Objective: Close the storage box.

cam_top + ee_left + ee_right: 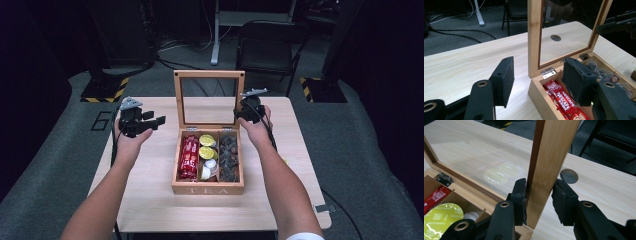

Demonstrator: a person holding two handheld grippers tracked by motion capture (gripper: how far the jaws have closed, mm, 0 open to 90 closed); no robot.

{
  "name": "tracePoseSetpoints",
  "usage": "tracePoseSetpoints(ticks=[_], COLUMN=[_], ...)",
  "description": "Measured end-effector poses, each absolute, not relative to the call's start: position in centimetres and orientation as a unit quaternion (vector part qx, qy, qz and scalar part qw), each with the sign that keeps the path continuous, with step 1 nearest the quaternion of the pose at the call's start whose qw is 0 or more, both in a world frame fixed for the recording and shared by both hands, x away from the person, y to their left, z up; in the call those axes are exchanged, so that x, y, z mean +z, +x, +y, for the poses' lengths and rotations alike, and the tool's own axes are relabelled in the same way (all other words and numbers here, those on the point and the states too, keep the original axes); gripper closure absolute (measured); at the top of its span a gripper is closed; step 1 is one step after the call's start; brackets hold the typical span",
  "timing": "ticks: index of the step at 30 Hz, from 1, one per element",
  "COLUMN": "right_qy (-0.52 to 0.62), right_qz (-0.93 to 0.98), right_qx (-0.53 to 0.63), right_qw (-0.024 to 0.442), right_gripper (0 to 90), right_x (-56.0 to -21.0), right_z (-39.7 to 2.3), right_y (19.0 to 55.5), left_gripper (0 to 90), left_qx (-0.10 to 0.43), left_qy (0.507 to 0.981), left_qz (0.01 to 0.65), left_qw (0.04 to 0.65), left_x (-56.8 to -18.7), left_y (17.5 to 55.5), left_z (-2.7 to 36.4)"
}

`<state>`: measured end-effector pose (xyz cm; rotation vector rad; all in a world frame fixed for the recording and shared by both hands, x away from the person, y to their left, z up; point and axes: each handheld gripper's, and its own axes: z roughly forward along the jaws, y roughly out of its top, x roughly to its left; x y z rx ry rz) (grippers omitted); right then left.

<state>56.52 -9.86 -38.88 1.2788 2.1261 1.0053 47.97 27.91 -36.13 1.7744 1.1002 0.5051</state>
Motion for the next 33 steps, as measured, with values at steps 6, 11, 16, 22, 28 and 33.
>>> tracePoseSetpoints(ticks=[6,11,16,22,28,33], right_qy=[0.469,0.467,0.462,0.458,0.457,0.451], right_qz=[0.762,0.758,0.756,0.757,0.756,0.758], right_qx=[0.372,0.371,0.377,0.376,0.376,0.375], right_qw=[0.247,0.265,0.27,0.277,0.281,0.285], right_gripper=[64.1,64.1,64.5,64.4,64.4,64.4], right_x=[-39.1,-39.2,-39.3,-39.3,-39.3,-39.4], right_z=[-9.7,-9.4,-9.5,-9.4,-9.3,-9.4], right_y=[55.5,54.7,54.1,53.7,53.3,53.1], left_gripper=[42.7,42.7,43.1,43.1,49.4,52.2], left_qx=[0.204,0.204,0.209,0.224,0.235,0.25], left_qy=[0.73,0.734,0.738,0.73,0.721,0.724], left_qz=[0.438,0.43,0.427,0.433,0.434,0.431], left_qw=[0.483,0.484,0.479,0.479,0.486,0.477], left_x=[-35.6,-34.9,-34.4,-33.3,-32.2,-31.5], left_y=[48.1,48.5,49.3,50.3,51.0,51.2], left_z=[26.9,25.8,24.6,23.8,23.5,22.9])
